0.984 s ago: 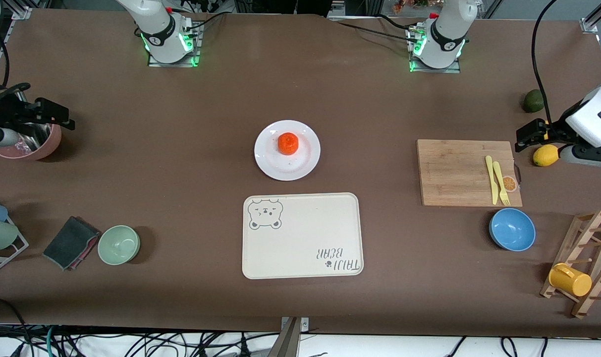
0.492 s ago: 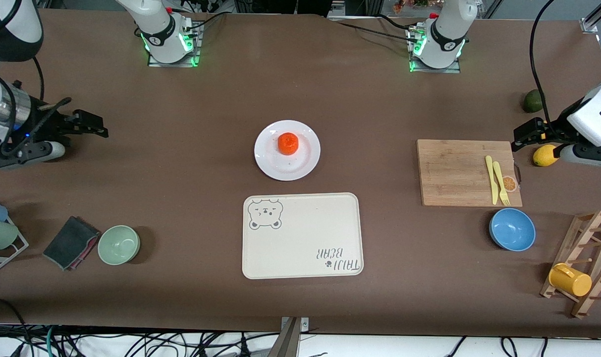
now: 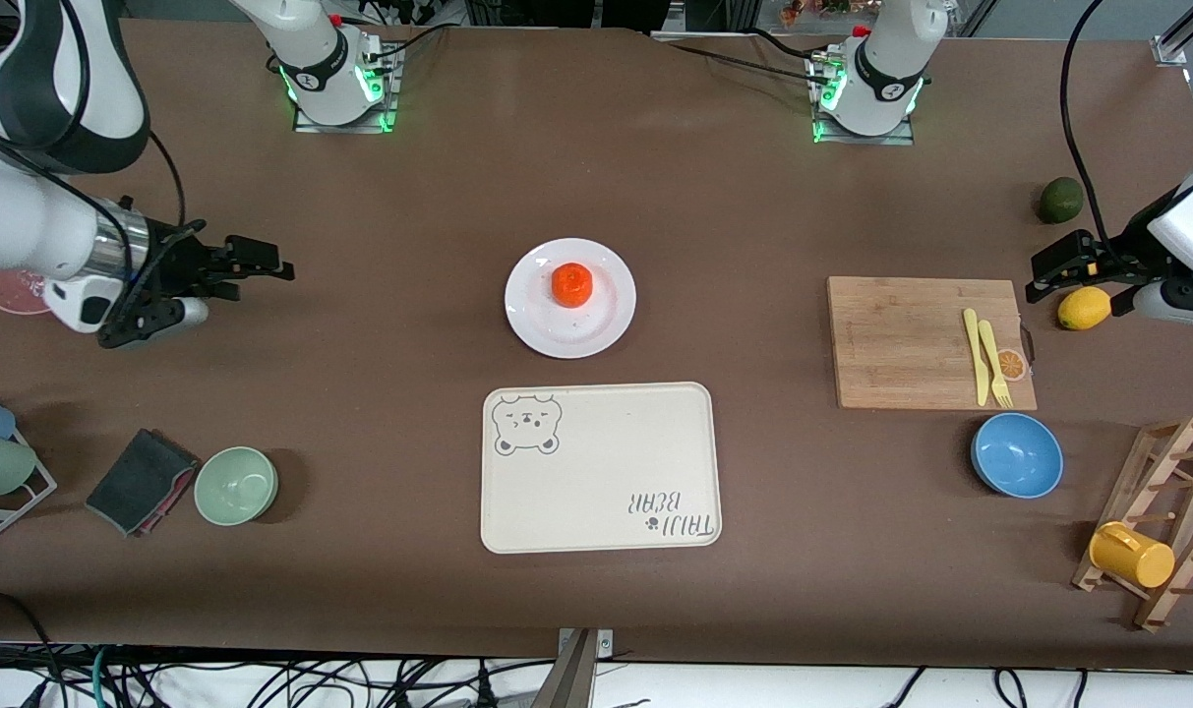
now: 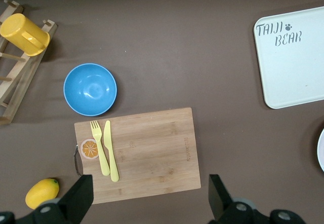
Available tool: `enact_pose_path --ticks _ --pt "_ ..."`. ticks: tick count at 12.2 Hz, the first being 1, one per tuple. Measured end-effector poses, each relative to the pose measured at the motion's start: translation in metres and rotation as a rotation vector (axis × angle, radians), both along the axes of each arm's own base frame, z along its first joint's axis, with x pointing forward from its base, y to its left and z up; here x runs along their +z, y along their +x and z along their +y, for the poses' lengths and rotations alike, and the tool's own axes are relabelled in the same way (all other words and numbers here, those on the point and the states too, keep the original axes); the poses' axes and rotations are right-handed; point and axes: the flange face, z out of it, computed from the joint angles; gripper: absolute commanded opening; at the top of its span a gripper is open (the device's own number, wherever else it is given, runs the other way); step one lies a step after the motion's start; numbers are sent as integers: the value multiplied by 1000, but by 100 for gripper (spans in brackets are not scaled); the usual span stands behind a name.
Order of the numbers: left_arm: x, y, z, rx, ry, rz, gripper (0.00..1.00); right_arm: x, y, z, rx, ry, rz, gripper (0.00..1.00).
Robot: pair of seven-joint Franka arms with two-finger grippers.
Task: Place orange and plate with both arms
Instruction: 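Reach the right gripper to the rim of the white plate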
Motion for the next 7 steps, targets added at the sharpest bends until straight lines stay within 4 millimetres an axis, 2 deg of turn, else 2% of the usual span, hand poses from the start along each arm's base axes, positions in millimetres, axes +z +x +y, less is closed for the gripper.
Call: enact_pose_path --ticks 5,7 --pt "1 1 0 -28 1 -7 100 -94 -50 18 -45 243 17 100" --pt "-1 2 0 -29 2 -3 100 -119 -63 28 -67 298 42 100"
